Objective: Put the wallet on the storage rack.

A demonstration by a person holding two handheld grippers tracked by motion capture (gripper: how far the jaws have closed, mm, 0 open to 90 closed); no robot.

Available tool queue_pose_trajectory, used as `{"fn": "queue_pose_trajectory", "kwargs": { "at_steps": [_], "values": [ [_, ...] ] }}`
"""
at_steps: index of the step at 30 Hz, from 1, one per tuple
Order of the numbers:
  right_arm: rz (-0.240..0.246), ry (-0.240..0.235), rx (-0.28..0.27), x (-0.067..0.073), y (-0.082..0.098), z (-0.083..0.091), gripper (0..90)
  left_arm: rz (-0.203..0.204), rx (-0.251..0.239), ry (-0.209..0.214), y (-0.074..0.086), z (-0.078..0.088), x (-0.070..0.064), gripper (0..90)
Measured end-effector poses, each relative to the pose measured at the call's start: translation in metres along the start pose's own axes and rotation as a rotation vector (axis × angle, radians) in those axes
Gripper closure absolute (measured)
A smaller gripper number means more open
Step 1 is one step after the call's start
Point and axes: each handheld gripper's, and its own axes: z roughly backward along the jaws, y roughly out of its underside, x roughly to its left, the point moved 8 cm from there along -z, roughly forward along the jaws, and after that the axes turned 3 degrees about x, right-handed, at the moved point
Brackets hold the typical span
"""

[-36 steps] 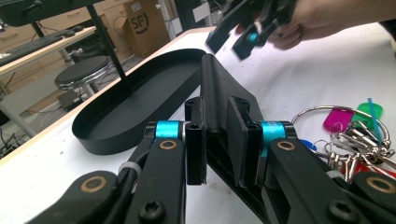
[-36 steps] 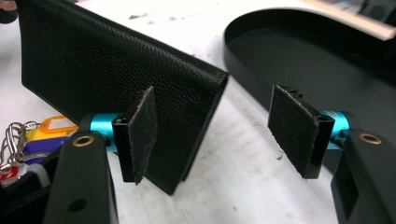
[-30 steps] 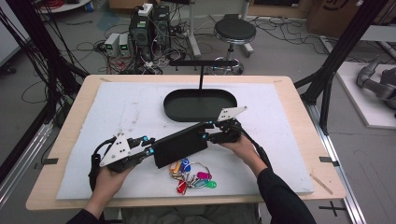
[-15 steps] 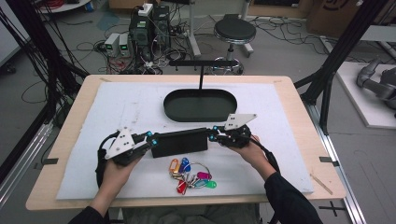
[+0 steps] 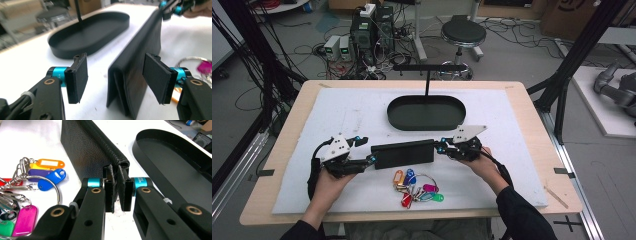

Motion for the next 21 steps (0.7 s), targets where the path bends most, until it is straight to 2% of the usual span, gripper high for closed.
{"fn": "queue_pose_trajectory", "kwargs": {
  "at_steps": [5,9,10,12,13,16,21],
  "values": [
    [0.003,-0.004,-0.003,0.0,0.0,0.0,85.8,0.016,0.039,0.036,0.007,-0.011,0.002,30.8],
    [0.0,-0.003,-0.004,-0.001,0.0,0.0,85.5,0.01,0.069,0.074,0.011,-0.021,-0.001,32.0],
    [0.001,-0.007,-0.002,-0.001,0.0,0.0,85.4,0.005,0.07,0.09,0.012,-0.022,-0.003,36.1],
    [0.0,-0.007,-0.006,-0.001,0.0,0.0,84.9,-0.004,0.069,0.122,0.012,-0.024,-0.007,50.4],
    [-0.001,-0.004,-0.006,-0.001,0.0,0.0,83.6,-0.007,0.07,0.113,0.012,-0.024,-0.006,54.5],
    [-0.008,-0.008,-0.004,-0.001,0.001,0.0,81.1,0.016,0.063,0.129,0.013,-0.024,-0.004,62.2],
    [-0.039,-0.012,-0.027,-0.003,0.0,0.004,72.7,0.015,0.045,0.15,0.013,-0.022,-0.005,72.3]
  ]
}}
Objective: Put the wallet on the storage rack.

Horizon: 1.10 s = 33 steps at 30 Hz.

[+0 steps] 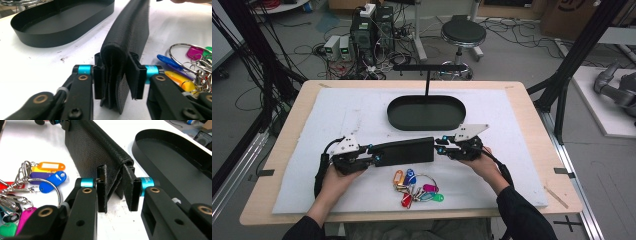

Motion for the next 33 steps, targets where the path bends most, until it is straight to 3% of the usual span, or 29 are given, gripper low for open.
{"fn": "queue_pose_trajectory", "kwargs": {
  "at_steps": [3,6,10,15,23,28,33],
  "values": [
    [-0.032,0.002,-0.029,-0.004,-0.001,0.006,64.2,-0.008,-0.017,0.009,-0.001,0.0,-0.002,74.2],
    [-0.061,0.014,-0.052,-0.01,-0.001,0.012,56.8,-0.05,-0.035,0.011,-0.004,0.002,-0.004,74.7],
    [-0.102,0.017,-0.078,-0.017,0.0,0.019,46.3,-0.075,-0.064,0.006,-0.009,0.005,-0.006,75.2],
    [-0.134,0.003,-0.115,-0.02,-0.002,0.026,38.2,-0.089,-0.115,0.042,-0.018,0.011,-0.01,75.3],
    [-0.159,-0.055,-0.136,-0.015,-0.005,0.03,26.9,-0.075,-0.224,0.128,-0.038,0.021,-0.022,75.3],
    [-0.174,-0.113,-0.132,-0.007,-0.01,0.027,23.5,-0.089,-0.246,0.171,-0.044,0.021,-0.03,75.3],
    [-0.145,-0.163,-0.12,0.004,-0.012,0.023,24.8,-0.086,-0.265,0.205,-0.047,0.02,-0.034,75.3]
  ]
}}
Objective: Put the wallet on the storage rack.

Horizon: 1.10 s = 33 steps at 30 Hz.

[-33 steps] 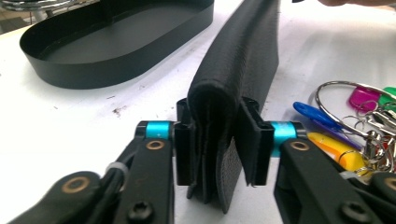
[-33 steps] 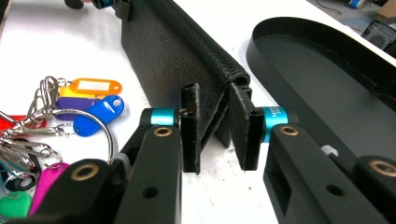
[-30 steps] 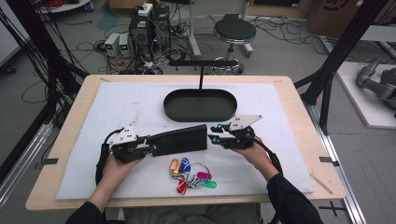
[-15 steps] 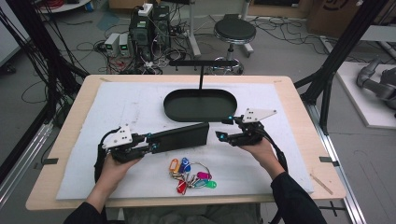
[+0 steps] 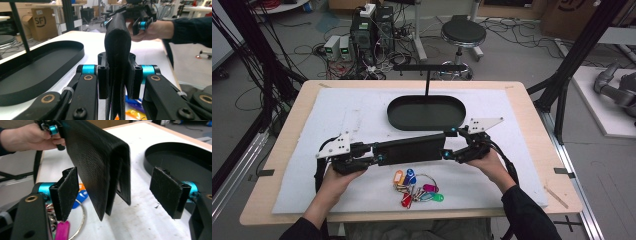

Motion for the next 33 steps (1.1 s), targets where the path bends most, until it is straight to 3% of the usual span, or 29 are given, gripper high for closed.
{"fn": "queue_pose_trajectory", "kwargs": {
  "at_steps": [8,9,12,13,16,17,22,26,29,33],
  "values": [
    [-0.002,-0.031,0.027,0.007,0.001,-0.011,29.6,0.02,-0.049,0.02,-0.004,-0.001,-0.003,75.4],
    [-0.001,-0.04,0.025,0.009,0.001,-0.014,36.4,0.026,-0.059,0.023,-0.005,-0.001,-0.004,75.4],
    [0.002,-0.056,0.018,0.011,0.0,-0.014,43.2,0.029,-0.066,0.027,-0.005,-0.001,-0.004,75.4],
    [0.019,-0.053,0.014,0.012,-0.001,-0.014,50.5,0.028,-0.072,0.028,-0.006,0.0,-0.005,75.4],
    [0.028,-0.059,0.013,0.012,-0.001,-0.013,56.9,0.027,-0.076,0.021,-0.007,0.001,-0.004,75.3],
    [0.034,-0.071,0.009,0.013,-0.002,-0.011,62.7,0.029,-0.08,0.017,-0.007,0.001,-0.003,75.3],
    [0.05,-0.089,0.004,0.014,-0.003,-0.008,69.2,0.025,-0.079,0.009,-0.006,0.001,-0.002,74.5],
    [0.064,-0.099,-0.001,0.016,-0.005,-0.006,74.3,0.04,-0.058,-0.016,-0.004,0.001,0.002,71.1],
    [0.075,-0.1,-0.008,0.019,-0.006,-0.005,76.5,0.068,-0.028,-0.065,-0.001,0.001,0.007,67.0],
    [0.085,-0.079,-0.013,0.02,-0.008,-0.005,77.4,0.089,-0.006,-0.107,0.001,0.001,0.012,55.0]
  ]
}}
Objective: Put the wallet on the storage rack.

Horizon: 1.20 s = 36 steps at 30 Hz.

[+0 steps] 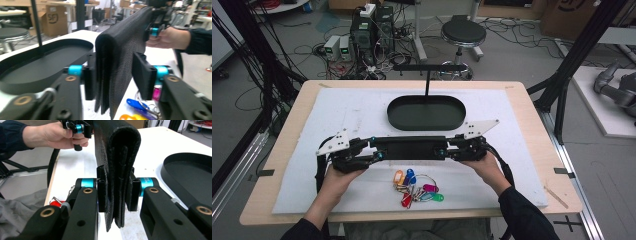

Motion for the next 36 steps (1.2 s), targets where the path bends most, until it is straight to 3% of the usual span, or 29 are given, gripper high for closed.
{"fn": "queue_pose_trajectory", "kwargs": {
  "at_steps": [7,12,13,14,16,18,19,22,25,28,36],
  "values": [
    [0.0,0.047,-0.016,-0.006,-0.002,0.004,77.6,0.022,0.01,-0.062,0.002,0.004,0.008,41.3],
    [-0.044,0.145,-0.059,-0.024,-0.003,0.018,77.9,0.035,0.013,-0.094,0.004,0.011,0.012,37.7],
    [-0.044,0.145,-0.059,-0.024,-0.003,0.018,77.9,0.039,0.012,-0.095,0.005,0.012,0.012,37.7],
    [-0.062,0.193,-0.076,-0.032,-0.003,0.022,77.9,0.041,0.018,-0.101,0.007,0.014,0.013,37.5],
    [-0.07,0.208,-0.08,-0.035,-0.004,0.023,77.9,0.043,0.021,-0.108,0.008,0.015,0.013,37.0],
    [-0.102,0.275,-0.093,-0.047,-0.003,0.028,77.9,0.042,0.024,-0.109,0.009,0.016,0.012,36.1],
    [-0.102,0.275,-0.093,-0.047,-0.003,0.028,77.9,0.038,0.025,-0.115,0.009,0.017,0.012,36.1],
    [-0.125,0.336,-0.103,-0.061,-0.004,0.031,77.9,0.03,0.031,-0.131,0.01,0.021,0.011,34.6],
    [-0.132,0.367,-0.112,-0.069,-0.005,0.032,77.9,0.025,0.038,-0.143,0.01,0.023,0.011,32.4],
    [-0.15,0.392,-0.118,-0.078,-0.006,0.031,77.9,-0.009,0.061,-0.171,0.012,0.026,0.01,31.2],
    [-0.154,0.421,-0.117,-0.093,-0.01,0.025,77.9,-0.041,0.089,-0.195,0.016,0.029,0.007,29.6]
  ]
}}
